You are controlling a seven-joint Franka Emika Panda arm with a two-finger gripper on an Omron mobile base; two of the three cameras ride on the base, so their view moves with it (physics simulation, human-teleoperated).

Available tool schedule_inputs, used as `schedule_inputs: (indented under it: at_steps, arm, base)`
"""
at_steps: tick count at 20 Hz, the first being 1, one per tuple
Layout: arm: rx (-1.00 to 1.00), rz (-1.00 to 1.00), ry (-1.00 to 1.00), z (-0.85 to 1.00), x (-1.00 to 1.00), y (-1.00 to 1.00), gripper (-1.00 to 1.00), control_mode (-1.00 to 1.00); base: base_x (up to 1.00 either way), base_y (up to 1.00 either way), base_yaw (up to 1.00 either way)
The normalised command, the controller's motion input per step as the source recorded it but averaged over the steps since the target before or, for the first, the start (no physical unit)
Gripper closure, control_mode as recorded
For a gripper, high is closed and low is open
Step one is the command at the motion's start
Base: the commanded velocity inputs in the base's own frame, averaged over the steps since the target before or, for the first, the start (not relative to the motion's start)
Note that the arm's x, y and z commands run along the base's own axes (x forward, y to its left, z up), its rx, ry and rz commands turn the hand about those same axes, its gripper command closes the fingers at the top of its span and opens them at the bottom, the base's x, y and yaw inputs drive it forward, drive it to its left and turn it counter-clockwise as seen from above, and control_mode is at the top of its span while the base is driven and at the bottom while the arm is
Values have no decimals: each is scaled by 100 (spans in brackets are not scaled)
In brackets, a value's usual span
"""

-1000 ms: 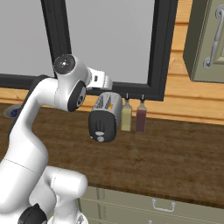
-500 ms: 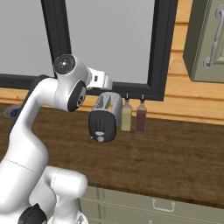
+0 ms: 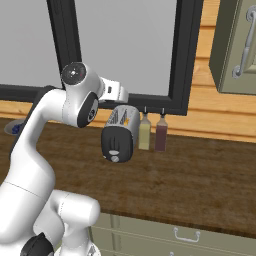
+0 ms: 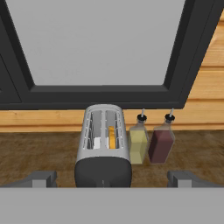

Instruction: Start the toaster. Once the lever pops up, take the bread to the plate on the dining counter.

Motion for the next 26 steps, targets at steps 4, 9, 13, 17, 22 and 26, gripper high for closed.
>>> schedule_inputs:
  at_steps: [4,9,13,17,22,26]
  arm:
    - [0,0,0,0,0,0,-100,-100]
    - [0,0,0,0,0,0,-100,-100]
    - [0,0,0,0,0,0,-100,-100]
    - [0,0,0,0,0,0,-100,-100]
    - [0,0,0,0,0,0,-100,-100]
    - [0,0,0,0,0,0,-100,-100]
  base:
    - [0,0,0]
    - [0,0,0]
    - [0,0,0]
    - [0,0,0]
    - [0,0,0]
    - [0,0,0]
